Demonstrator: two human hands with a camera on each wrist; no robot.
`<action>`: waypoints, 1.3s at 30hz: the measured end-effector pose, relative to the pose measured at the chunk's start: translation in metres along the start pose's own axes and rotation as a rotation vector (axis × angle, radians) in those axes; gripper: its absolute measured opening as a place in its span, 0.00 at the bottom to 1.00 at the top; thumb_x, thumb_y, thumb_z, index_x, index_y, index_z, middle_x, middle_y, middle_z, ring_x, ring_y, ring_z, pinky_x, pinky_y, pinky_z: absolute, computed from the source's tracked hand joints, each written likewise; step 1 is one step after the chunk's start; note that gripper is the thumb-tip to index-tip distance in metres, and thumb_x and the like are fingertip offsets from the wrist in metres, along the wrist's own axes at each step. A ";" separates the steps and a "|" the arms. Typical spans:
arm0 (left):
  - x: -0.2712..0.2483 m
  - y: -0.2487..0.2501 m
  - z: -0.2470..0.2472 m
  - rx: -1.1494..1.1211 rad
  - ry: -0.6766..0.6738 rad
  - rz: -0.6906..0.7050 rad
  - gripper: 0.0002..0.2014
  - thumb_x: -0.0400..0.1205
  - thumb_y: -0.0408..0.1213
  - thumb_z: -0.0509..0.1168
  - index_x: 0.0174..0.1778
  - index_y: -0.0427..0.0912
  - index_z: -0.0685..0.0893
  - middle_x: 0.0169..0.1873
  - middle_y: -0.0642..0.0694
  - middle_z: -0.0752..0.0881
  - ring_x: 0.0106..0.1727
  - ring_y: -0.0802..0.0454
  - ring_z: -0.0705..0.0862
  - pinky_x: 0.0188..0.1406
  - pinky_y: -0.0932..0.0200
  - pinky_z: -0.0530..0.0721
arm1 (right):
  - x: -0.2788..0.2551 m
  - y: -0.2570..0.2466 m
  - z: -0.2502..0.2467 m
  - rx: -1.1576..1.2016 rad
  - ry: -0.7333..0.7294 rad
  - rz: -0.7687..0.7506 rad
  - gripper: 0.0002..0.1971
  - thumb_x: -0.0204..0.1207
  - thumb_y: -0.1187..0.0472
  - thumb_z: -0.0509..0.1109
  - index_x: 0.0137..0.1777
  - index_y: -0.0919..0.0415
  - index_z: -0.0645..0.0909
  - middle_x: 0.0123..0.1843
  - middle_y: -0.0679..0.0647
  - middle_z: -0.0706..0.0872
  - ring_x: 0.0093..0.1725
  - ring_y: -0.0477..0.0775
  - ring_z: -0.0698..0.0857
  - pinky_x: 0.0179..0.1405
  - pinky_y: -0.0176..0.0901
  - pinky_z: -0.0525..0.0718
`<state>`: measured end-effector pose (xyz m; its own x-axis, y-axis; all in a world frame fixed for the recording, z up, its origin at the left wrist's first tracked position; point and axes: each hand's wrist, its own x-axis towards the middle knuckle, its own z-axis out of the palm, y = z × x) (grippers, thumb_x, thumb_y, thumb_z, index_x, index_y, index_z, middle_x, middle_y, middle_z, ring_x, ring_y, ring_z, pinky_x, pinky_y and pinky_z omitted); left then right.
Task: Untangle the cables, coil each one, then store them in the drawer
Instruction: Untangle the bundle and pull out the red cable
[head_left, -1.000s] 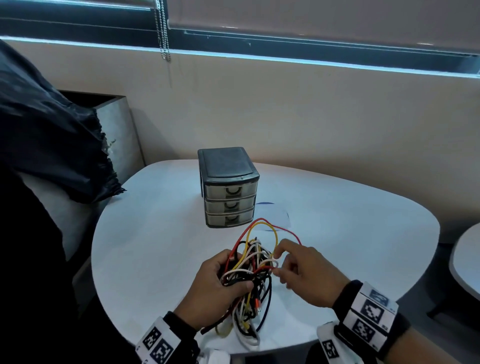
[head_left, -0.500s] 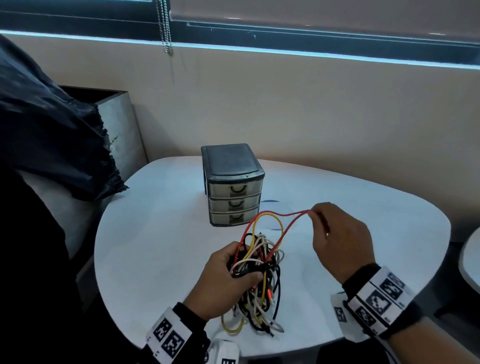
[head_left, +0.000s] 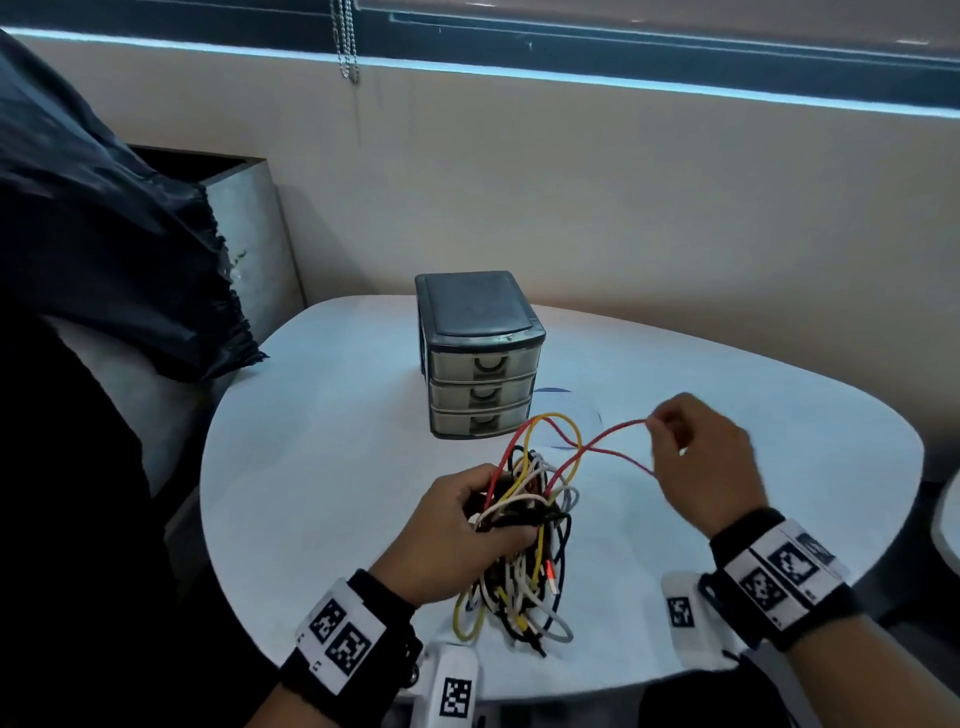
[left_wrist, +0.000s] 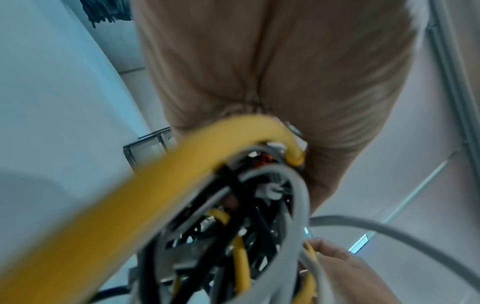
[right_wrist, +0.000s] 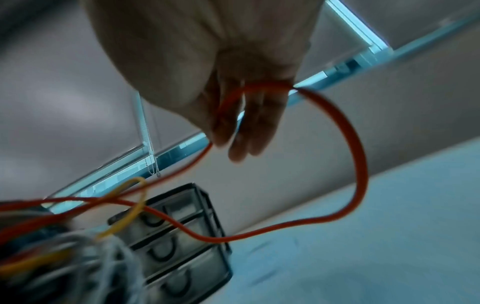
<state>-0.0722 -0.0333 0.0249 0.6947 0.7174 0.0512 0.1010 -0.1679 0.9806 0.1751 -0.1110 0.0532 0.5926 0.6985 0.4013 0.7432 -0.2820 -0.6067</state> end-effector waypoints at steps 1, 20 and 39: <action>0.000 0.000 0.001 0.005 0.004 -0.003 0.10 0.75 0.30 0.78 0.48 0.48 0.89 0.42 0.50 0.92 0.45 0.51 0.90 0.48 0.58 0.87 | -0.005 0.003 0.005 -0.007 -0.129 0.040 0.06 0.77 0.60 0.71 0.45 0.48 0.77 0.34 0.43 0.85 0.35 0.55 0.86 0.44 0.54 0.86; -0.007 -0.001 -0.015 0.340 0.120 0.028 0.11 0.74 0.35 0.71 0.50 0.51 0.87 0.41 0.54 0.90 0.45 0.54 0.89 0.49 0.52 0.88 | 0.007 0.020 -0.036 -0.409 -0.242 0.113 0.21 0.84 0.52 0.61 0.76 0.47 0.72 0.65 0.53 0.86 0.62 0.63 0.84 0.59 0.54 0.80; -0.004 -0.037 -0.002 0.630 -0.052 -0.096 0.56 0.51 0.77 0.73 0.77 0.72 0.61 0.82 0.57 0.62 0.85 0.54 0.57 0.85 0.44 0.59 | -0.051 -0.012 0.007 -0.271 -0.520 -0.378 0.10 0.79 0.45 0.70 0.59 0.35 0.87 0.49 0.43 0.86 0.52 0.50 0.82 0.55 0.45 0.78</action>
<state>-0.0801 -0.0279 -0.0112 0.6936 0.7182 -0.0563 0.5529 -0.4807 0.6806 0.1336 -0.1385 0.0354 0.1024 0.9862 0.1297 0.9607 -0.0643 -0.2702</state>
